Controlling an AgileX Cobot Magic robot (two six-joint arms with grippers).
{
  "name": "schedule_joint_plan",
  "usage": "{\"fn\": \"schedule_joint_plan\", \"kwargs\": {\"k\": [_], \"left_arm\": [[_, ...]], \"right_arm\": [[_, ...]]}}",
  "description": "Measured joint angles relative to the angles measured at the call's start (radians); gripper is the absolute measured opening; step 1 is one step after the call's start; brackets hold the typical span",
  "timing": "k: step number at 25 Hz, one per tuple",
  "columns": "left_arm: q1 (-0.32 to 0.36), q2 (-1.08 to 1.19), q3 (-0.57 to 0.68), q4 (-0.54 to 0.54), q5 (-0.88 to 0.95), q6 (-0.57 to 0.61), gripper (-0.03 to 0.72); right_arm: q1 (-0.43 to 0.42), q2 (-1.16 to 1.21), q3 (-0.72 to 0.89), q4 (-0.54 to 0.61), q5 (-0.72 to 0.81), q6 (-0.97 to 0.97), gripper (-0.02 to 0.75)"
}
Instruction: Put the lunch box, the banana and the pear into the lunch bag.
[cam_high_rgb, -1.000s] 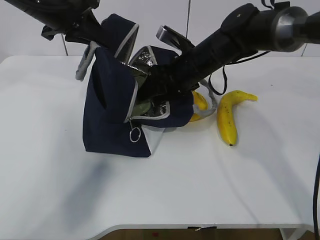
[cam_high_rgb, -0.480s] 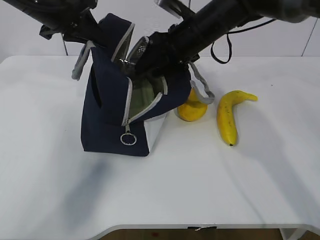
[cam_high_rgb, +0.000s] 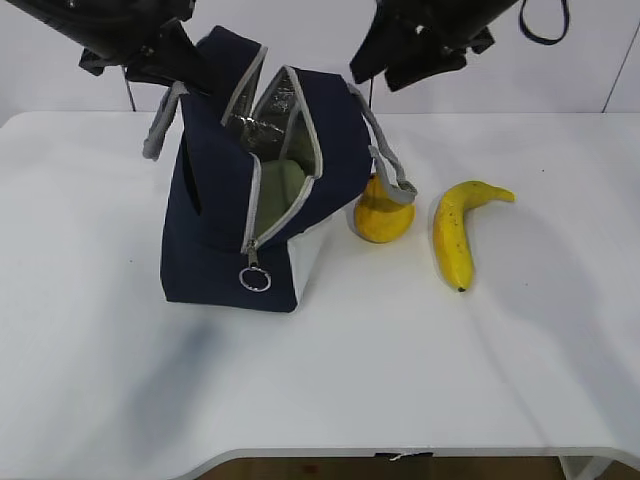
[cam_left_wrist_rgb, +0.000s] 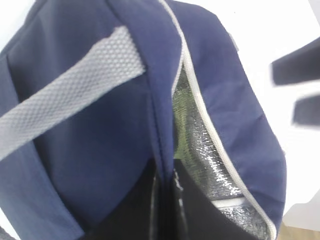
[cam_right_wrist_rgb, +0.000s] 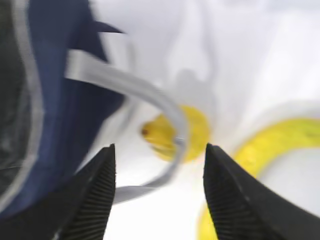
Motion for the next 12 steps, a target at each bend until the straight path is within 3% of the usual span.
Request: {"fn": "schedule_joint_plan", "kwargs": {"k": [12], "left_arm": [[0.0,0.0,0.0,0.0,0.013,0.01,-0.002]], "right_arm": [[-0.123,-0.016,0.0,-0.275,0.028,0.221,0.449]]}}
